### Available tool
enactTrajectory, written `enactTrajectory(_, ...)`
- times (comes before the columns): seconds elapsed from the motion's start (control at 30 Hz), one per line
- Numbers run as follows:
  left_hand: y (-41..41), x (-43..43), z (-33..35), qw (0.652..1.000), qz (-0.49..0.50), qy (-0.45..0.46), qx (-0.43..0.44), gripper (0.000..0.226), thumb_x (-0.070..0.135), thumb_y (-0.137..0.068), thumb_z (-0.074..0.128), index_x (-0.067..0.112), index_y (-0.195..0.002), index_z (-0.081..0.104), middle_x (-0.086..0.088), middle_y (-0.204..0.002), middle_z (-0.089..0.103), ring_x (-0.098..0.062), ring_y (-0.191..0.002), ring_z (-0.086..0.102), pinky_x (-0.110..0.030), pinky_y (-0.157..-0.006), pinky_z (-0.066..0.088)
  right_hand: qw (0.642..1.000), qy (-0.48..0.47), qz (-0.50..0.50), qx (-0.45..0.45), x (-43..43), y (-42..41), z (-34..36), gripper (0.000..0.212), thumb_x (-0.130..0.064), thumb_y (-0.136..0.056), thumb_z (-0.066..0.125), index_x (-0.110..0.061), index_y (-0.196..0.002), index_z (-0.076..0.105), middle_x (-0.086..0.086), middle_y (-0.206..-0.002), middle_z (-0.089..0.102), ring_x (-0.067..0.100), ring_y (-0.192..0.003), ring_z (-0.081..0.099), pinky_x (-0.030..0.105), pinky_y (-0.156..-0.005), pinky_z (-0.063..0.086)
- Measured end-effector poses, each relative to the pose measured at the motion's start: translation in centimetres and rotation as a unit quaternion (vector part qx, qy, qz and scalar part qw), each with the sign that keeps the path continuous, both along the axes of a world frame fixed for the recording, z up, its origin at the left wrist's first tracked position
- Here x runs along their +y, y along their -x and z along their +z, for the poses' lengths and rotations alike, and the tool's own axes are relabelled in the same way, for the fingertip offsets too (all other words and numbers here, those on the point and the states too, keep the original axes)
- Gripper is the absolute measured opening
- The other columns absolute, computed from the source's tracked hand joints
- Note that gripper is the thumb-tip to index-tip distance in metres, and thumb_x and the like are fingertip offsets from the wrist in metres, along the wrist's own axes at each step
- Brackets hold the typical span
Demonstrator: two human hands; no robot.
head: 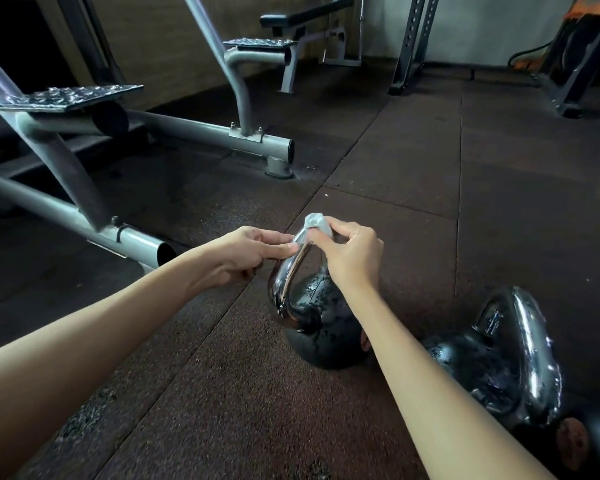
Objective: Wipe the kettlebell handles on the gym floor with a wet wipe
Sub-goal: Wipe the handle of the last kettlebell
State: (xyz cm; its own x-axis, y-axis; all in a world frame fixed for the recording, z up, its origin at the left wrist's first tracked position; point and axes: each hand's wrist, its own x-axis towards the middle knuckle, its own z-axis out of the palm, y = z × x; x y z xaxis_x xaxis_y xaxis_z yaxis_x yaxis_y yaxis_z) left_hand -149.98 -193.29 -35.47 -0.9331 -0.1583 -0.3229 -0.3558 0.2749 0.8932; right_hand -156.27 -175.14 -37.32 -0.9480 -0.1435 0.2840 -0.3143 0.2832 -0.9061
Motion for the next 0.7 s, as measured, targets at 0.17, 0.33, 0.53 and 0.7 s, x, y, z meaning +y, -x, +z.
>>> enactTrajectory(0.17,0.1,0.0,0.0,1.0,-0.004,-0.004,-0.002,0.044,0.046,-0.074,0.086,0.031,-0.114,0.08,-0.001,-0.11,0.08,-0.018,-0.104,0.065,-0.036,-0.093,0.045,0.998,-0.014,0.054,0.004,1.0,-5.4,-1.6,0.035,-0.029,-0.079,0.088,-0.023,-0.113,0.08,-0.025,-0.101,0.071,-0.026,-0.082,0.058,-0.004,-0.079,0.04)
enactTrajectory(0.33,-0.3,0.1,0.6,0.999,0.01,0.034,-0.004,0.025,0.034,-0.092,0.076,0.029,-0.117,0.079,0.006,-0.102,0.08,0.003,-0.078,0.067,-0.014,-0.062,0.047,0.998,-0.013,0.055,-0.033,0.6,-6.0,-1.6,0.037,-0.033,-0.081,0.086,-0.023,-0.116,0.078,-0.01,-0.109,0.077,-0.013,-0.089,0.062,-0.005,-0.075,0.04)
enactTrajectory(0.53,-0.9,-0.2,0.3,0.999,0.025,0.036,-0.007,0.031,0.04,-0.086,0.08,0.032,-0.116,0.079,0.005,-0.108,0.08,-0.014,-0.114,0.066,-0.043,-0.117,0.042,0.992,-0.067,0.083,0.068,0.5,-8.5,-2.0,0.025,-0.032,-0.082,0.085,-0.028,-0.106,0.081,-0.005,-0.087,0.078,0.003,-0.071,0.064,0.019,-0.07,0.05)
enactTrajectory(0.7,-1.1,-0.3,0.4,0.997,0.035,0.068,-0.002,0.031,0.044,-0.087,0.079,0.035,-0.116,0.079,0.008,-0.114,0.077,-0.011,-0.114,0.063,-0.042,-0.118,0.04,0.991,-0.07,0.102,0.048,0.2,-8.8,-2.3,0.025,-0.037,-0.079,0.086,-0.025,-0.102,0.083,-0.009,-0.088,0.078,-0.004,-0.075,0.066,0.012,-0.069,0.049)
